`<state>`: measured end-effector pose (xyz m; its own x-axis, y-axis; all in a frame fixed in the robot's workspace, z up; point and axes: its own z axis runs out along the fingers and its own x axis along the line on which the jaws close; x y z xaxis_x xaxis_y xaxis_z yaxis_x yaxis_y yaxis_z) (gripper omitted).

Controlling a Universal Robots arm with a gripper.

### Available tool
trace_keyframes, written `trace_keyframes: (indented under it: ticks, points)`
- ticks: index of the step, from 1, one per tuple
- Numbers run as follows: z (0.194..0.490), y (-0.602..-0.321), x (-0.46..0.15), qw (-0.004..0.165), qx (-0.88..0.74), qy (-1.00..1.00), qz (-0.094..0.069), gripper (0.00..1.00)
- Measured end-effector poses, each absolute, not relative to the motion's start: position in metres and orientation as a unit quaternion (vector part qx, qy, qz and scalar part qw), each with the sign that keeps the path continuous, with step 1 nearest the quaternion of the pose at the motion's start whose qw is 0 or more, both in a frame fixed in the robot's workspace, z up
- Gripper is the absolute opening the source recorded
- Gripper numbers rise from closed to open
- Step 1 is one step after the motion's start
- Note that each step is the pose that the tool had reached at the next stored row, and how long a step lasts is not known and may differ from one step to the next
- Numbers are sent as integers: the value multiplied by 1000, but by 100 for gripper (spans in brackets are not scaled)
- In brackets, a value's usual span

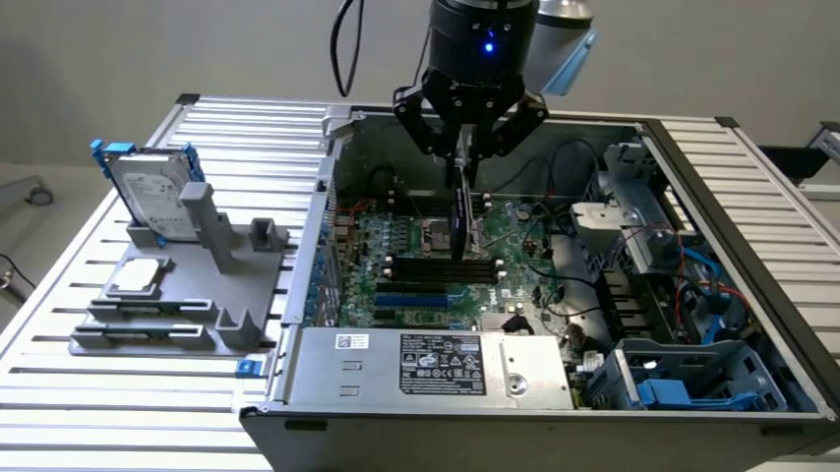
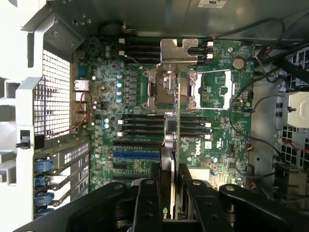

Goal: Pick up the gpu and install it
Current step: 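Insert the gpu into the slot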

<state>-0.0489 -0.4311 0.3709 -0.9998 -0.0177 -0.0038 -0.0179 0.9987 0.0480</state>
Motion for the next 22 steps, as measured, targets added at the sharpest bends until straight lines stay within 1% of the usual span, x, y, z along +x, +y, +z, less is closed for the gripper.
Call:
trace_keyframes:
  ticks: [9, 16, 22]
  points:
    - [371, -431, -49, 2, -10, 1000, 24, 26]
    - [364, -431, -49, 5, -71, 997, 24, 26]
    - [357, -431, -49, 4, -125, 992, 24, 26]
